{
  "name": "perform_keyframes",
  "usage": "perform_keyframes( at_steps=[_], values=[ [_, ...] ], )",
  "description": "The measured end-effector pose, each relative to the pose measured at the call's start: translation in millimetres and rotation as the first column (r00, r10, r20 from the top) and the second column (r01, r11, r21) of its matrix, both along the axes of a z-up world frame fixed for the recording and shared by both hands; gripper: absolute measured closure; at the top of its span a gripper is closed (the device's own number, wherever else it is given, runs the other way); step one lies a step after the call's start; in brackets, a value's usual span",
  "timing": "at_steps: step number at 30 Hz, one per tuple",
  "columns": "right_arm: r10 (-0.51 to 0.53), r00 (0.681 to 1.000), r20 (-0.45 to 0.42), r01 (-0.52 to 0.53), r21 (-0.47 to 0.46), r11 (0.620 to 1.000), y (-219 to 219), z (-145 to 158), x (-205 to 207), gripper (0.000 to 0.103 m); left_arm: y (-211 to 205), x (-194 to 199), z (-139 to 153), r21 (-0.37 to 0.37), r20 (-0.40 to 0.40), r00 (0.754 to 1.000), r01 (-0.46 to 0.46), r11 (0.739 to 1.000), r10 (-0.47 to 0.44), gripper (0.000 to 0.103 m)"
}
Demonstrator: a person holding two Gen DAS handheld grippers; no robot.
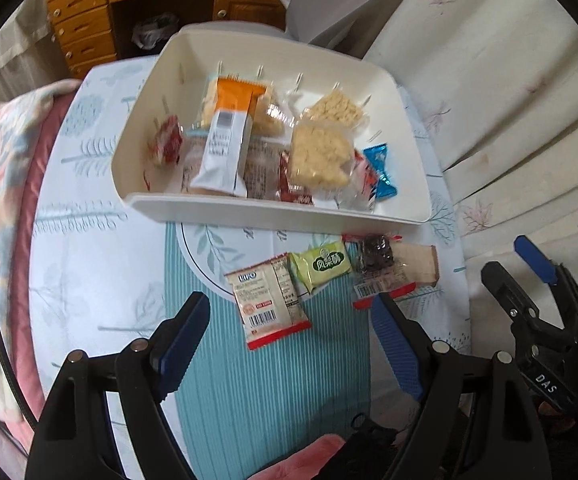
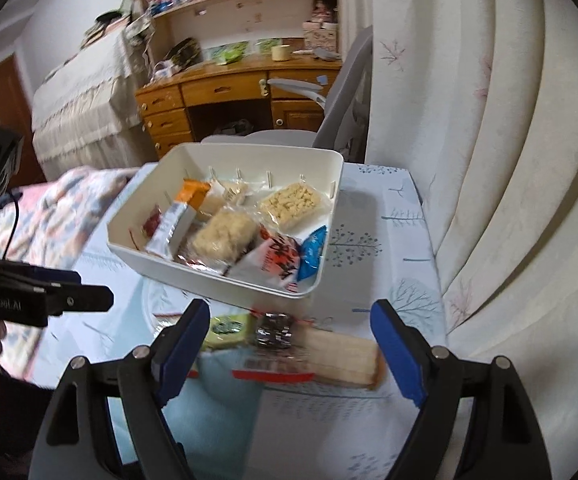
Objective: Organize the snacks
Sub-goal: 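Withdraw both tools from the tray, then grasp the LIPO packet with the left tool while the right tool grasps the cracker bar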
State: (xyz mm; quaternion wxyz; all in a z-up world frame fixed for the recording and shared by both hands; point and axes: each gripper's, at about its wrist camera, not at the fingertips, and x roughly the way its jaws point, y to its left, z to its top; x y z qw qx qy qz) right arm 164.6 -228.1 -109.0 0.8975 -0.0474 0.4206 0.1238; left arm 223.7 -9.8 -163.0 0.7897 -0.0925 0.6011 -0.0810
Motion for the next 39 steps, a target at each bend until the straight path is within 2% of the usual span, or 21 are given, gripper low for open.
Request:
perform_keyframes(
  at_steps=[6, 10, 14, 22, 29, 39],
  values=[
    [0.090, 0.995, -0.034, -0.092, -0.067, 0.994, -12, -22, 11, 0.020, -13, 6, -36, 0.030, -0.076, 0.995, -0.069, 0.997, 0.071, 0.021],
    [0.160, 0.985, -0.062, -0.167, -0.143, 0.976, -15, -41, 17, 0.020, -18, 10, -61, 0.060, -0.130, 0.985, -0.109, 0.992, 0.116, 0.021],
    [0.244, 0.964, -0.106, -0.262, -0.216, 0.941, -17, -63, 21, 0.020, -22, 14, -86, 0.090, -0.177, 0.972, -0.140, 0.986, 0.155, 0.021],
    [0.369, 0.909, -0.192, -0.412, -0.287, 0.865, -17, -105, 24, 0.020, -26, 20, -125, 0.139, -0.245, 0.945, -0.188, 0.972, 0.217, 0.021],
    [0.427, 0.877, -0.221, -0.476, -0.281, 0.833, -13, -125, 32, 0.020, -30, 24, -144, 0.160, -0.270, 0.935, -0.194, 0.968, 0.232, 0.021],
    [0.479, 0.847, -0.229, -0.525, -0.220, 0.822, -6, -141, 40, 0.020, -40, 35, -147, 0.197, -0.266, 0.936, -0.181, 0.963, 0.231, 0.021]
  ],
)
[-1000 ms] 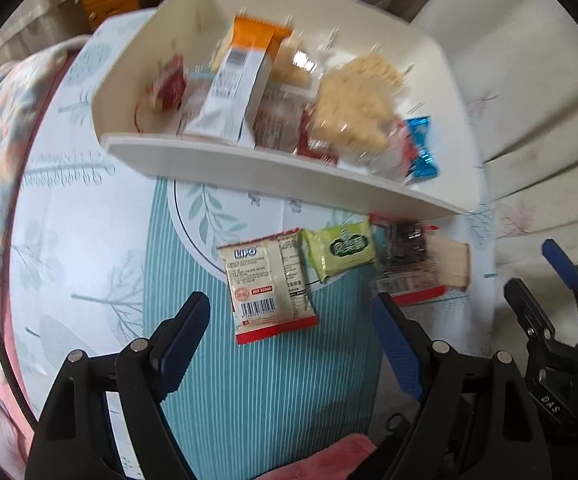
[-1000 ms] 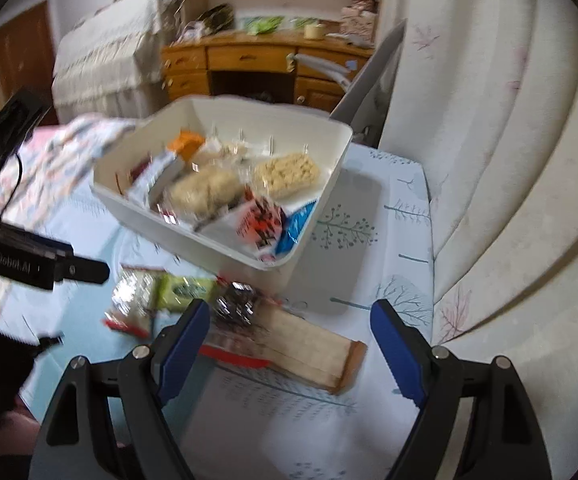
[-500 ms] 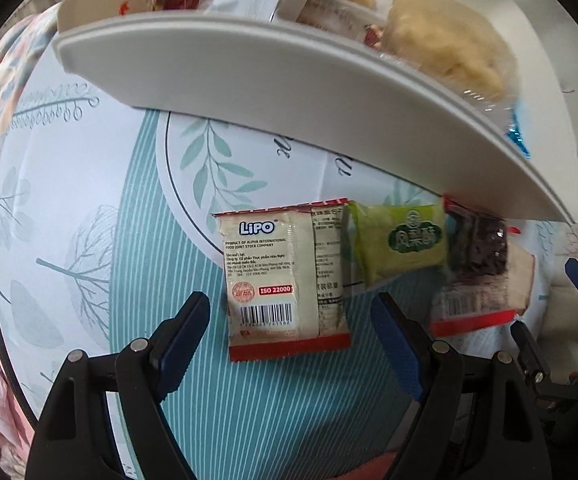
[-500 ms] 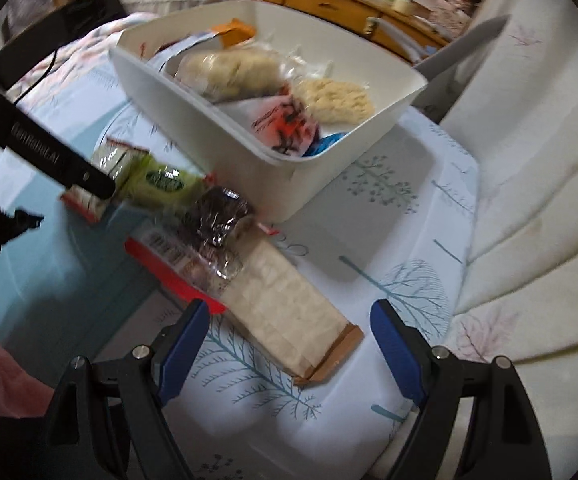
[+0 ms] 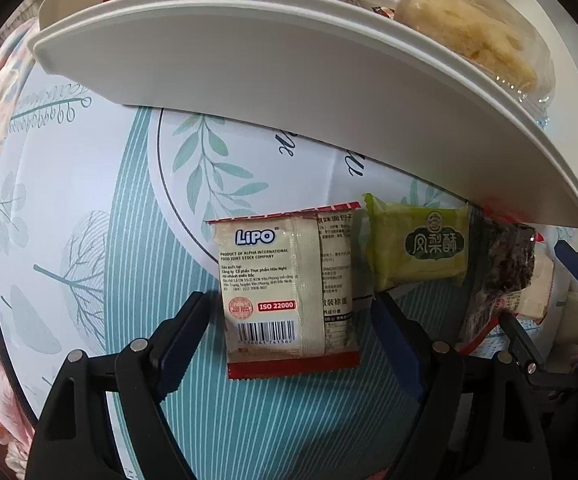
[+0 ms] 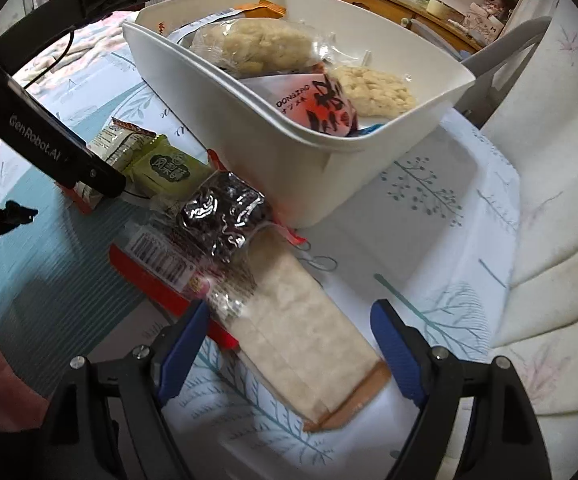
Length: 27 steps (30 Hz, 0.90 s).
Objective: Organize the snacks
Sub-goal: 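Grasp the LIPO packet with the left tool while the right tool grasps the cracker bar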
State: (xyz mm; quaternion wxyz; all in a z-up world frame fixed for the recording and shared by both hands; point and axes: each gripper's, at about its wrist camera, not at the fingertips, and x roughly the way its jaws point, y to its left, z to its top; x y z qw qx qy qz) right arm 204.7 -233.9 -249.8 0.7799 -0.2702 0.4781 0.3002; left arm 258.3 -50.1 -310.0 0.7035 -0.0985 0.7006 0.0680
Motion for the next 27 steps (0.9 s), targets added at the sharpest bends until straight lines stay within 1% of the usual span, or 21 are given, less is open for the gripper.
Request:
perform_keyframes(
  at_steps=[2, 5, 7, 10, 12, 14, 18, 20, 27],
  values=[
    [-0.004, 1.000, -0.020, 0.004, 0.017, 1.000, -1, -2, 4, 0.020, -2, 2, -1, 0.002, 0.000, 1.000, 0.001, 1.000, -0.001, 0.021],
    [-0.005, 0.999, -0.050, 0.007, 0.035, 0.999, -1, -6, 5, 0.020, -9, 3, -2, 0.028, -0.004, 1.000, 0.023, 0.999, -0.023, 0.021],
    [0.002, 0.999, -0.047, 0.000, 0.037, 0.999, 0, -8, 5, 0.020, -16, 4, -3, 0.049, -0.005, 0.999, 0.038, 0.998, -0.038, 0.021],
    [-0.004, 0.998, -0.059, 0.006, 0.038, 0.999, 0, -8, 6, 0.020, -20, 4, -3, 0.053, 0.002, 0.999, 0.037, 0.998, -0.038, 0.023],
    [-0.020, 0.996, -0.084, 0.023, 0.042, 0.999, -1, -10, 8, 0.020, -20, 3, -2, 0.053, 0.004, 1.000, 0.031, 0.998, -0.031, 0.028],
    [-0.035, 0.991, -0.130, 0.041, 0.042, 0.998, -2, -14, 9, 0.020, -19, 2, 1, 0.054, 0.013, 1.000, 0.027, 0.998, -0.028, 0.042],
    [-0.045, 0.990, -0.130, 0.050, 0.038, 0.998, -3, -14, 2, 0.028, -17, -6, 1, 0.049, 0.021, 1.000, 0.021, 0.999, -0.022, 0.051],
    [-0.058, 0.989, -0.134, 0.064, 0.036, 0.997, -4, -13, 0, 0.032, -14, -10, 2, 0.040, 0.024, 1.000, 0.014, 0.999, -0.015, 0.057],
    [-0.131, 0.974, -0.182, 0.140, 0.033, 0.990, -7, -10, -5, 0.041, -13, -26, 1, 0.030, 0.004, 1.000, 0.017, 0.999, -0.017, 0.058]
  ],
)
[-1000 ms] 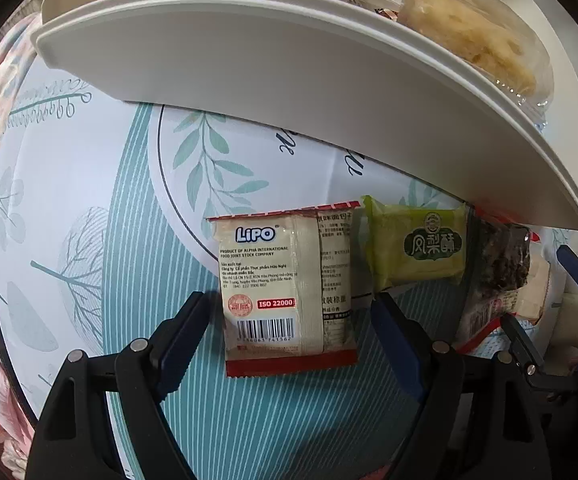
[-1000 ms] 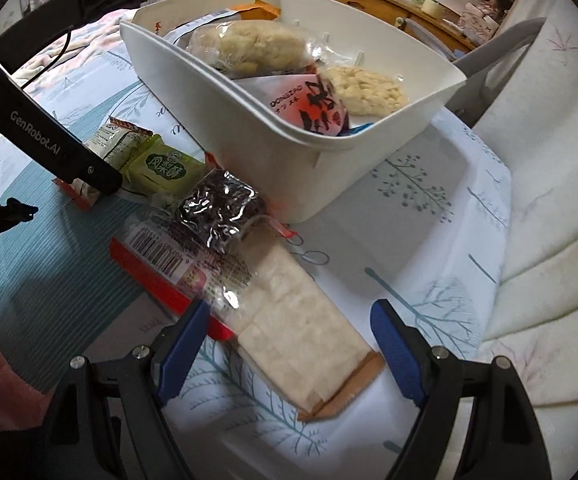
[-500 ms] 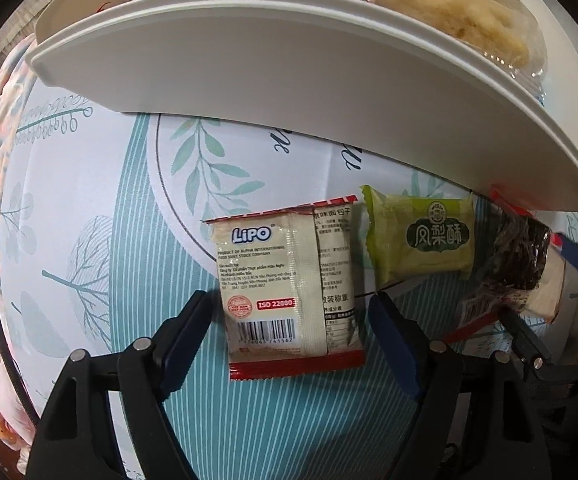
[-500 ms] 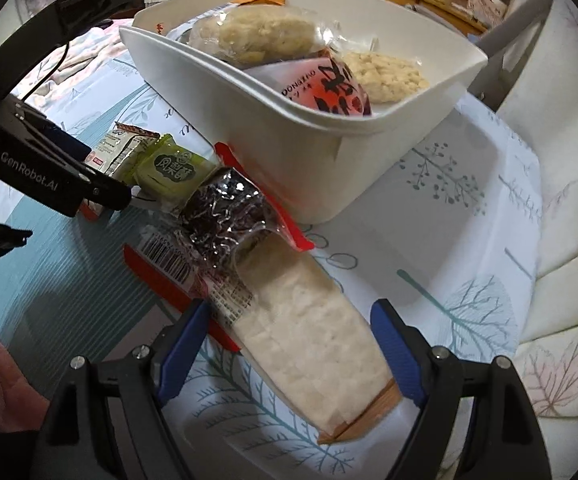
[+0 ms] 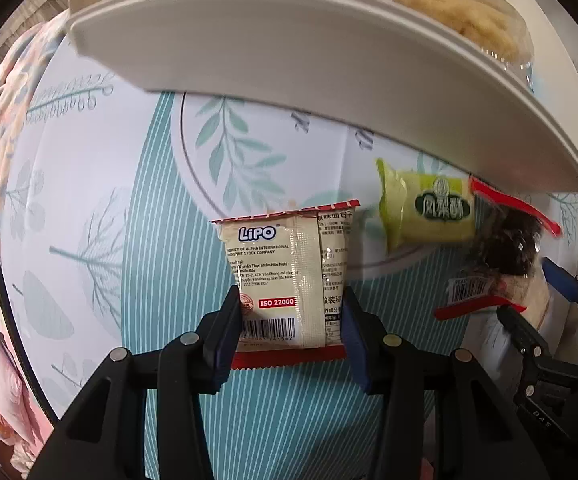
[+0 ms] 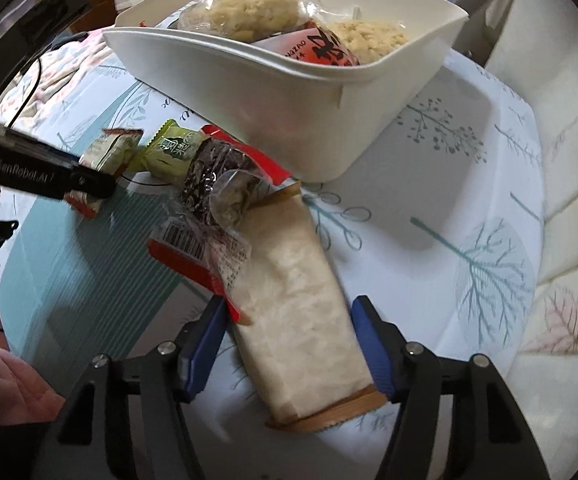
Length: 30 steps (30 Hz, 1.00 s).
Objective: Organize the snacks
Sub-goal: 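Grasp the LIPO packet with the left tool while the right tool grasps the cracker bar, then carry the LIPO packet and cracker bar into the tray with both tools, then open both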
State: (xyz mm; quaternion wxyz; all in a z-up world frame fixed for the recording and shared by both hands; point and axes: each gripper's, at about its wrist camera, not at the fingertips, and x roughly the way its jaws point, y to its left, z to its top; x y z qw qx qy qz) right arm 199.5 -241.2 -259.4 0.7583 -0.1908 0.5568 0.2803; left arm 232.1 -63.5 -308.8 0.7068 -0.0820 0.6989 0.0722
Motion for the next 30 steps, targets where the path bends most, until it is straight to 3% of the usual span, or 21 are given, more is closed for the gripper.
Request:
perform_keyframes(
  at_steps=[9, 18, 30],
  values=[
    [-0.093, 0.989, -0.114, 0.094, 0.007, 0.996, 2, 2, -20, 0.049, 5, -39, 1, -0.017, -0.063, 0.998, 0.003, 1.000, -0.004, 0.058],
    [-0.251, 0.938, -0.238, 0.270, 0.048, 0.962, 0, 13, -35, 0.050, 41, -72, 14, -0.031, -0.074, 0.996, 0.041, 0.999, -0.043, 0.058],
    [-0.277, 0.924, -0.262, 0.332, 0.196, 0.923, 37, 72, -44, 0.050, 91, -72, 80, -0.045, -0.025, 0.986, 0.166, 0.985, -0.168, 0.058]
  ],
)
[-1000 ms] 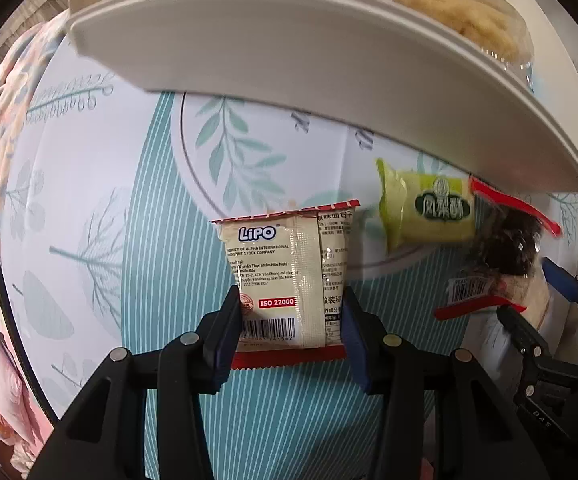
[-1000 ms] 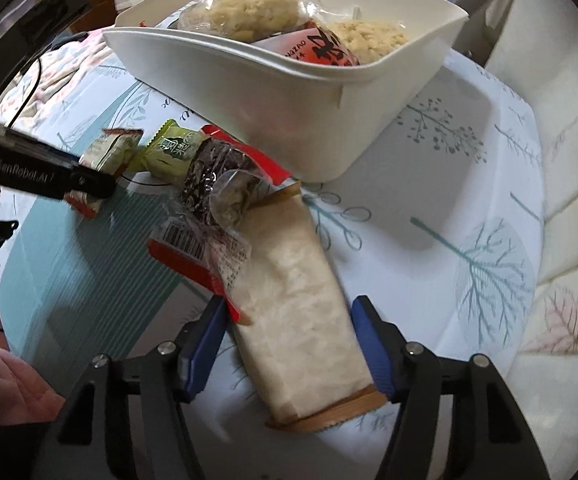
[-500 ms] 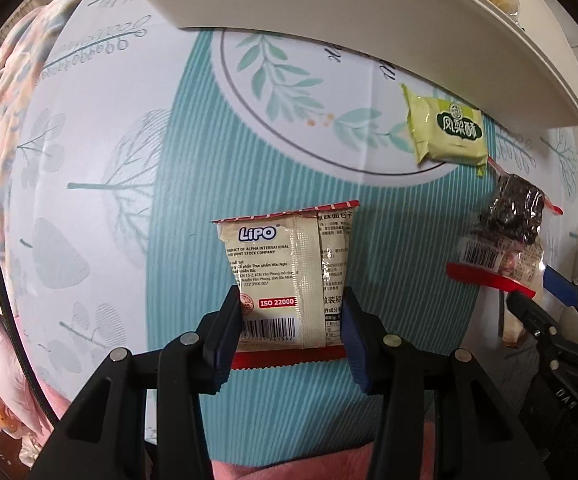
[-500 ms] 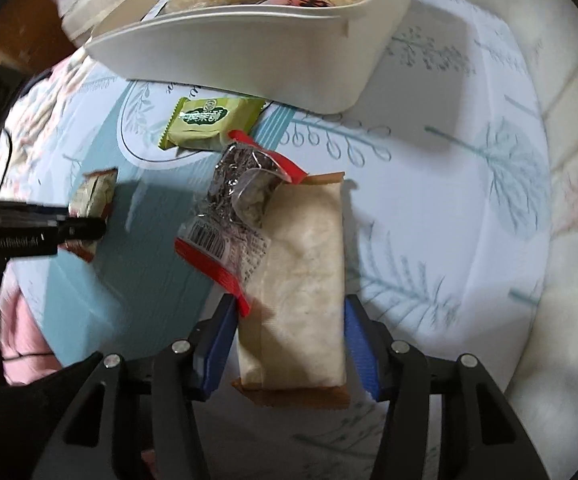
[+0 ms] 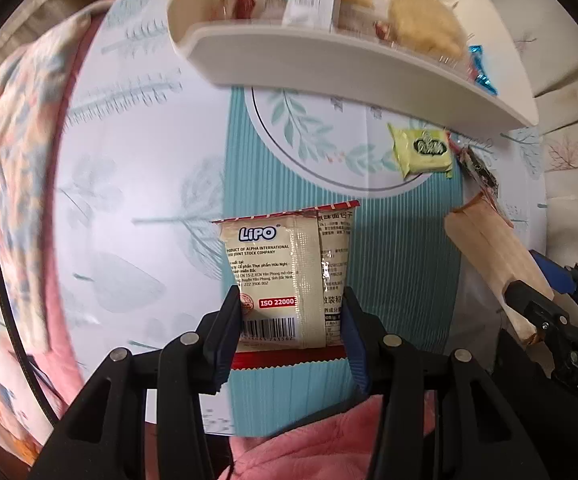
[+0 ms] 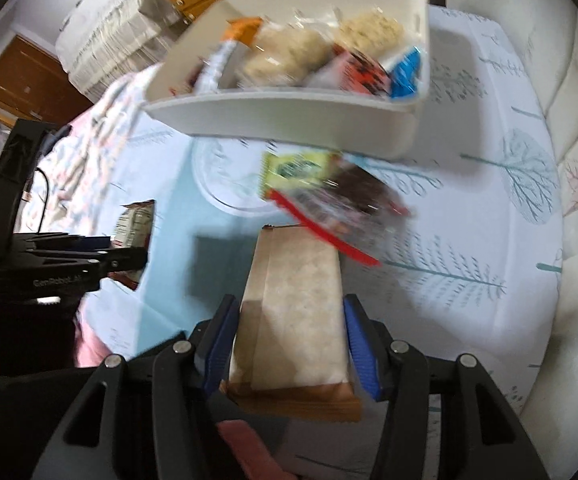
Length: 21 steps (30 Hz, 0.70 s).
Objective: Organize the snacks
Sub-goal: 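Carry the LIPO packet and cracker bar into the tray with both tools, then open both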
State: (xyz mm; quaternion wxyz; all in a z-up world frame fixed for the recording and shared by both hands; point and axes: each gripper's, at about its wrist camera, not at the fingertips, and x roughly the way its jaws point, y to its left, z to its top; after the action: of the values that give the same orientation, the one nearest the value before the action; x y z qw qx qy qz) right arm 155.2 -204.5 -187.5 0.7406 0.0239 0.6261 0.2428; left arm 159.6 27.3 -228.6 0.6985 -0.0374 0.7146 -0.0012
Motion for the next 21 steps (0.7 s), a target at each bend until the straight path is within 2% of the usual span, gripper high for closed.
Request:
perform_keyframes(
  at_steps=[4, 12, 18, 21],
  values=[
    [0.003, 0.999, 0.041, -0.005, 0.046, 0.999, 22, 20, 0, 0.050, 8, 11, 25, -0.005, 0.027, 0.998, 0.050, 0.999, -0.050, 0.058],
    [0.018, 0.988, 0.151, -0.035, 0.116, 0.993, 63, 56, 19, 0.050, 9, 70, 81, 0.042, 0.125, 0.979, 0.154, 0.987, -0.158, 0.058],
    [-0.002, 0.977, 0.215, -0.031, 0.151, 0.988, 75, 62, 35, 0.050, 19, 110, 108, 0.059, 0.198, 0.965, 0.161, 0.985, -0.170, 0.058],
    [-0.020, 0.970, 0.243, -0.019, 0.157, 0.987, 76, 61, 44, 0.050, 23, 128, 109, 0.020, 0.230, 0.962, 0.149, 0.989, -0.150, 0.058]
  ],
)
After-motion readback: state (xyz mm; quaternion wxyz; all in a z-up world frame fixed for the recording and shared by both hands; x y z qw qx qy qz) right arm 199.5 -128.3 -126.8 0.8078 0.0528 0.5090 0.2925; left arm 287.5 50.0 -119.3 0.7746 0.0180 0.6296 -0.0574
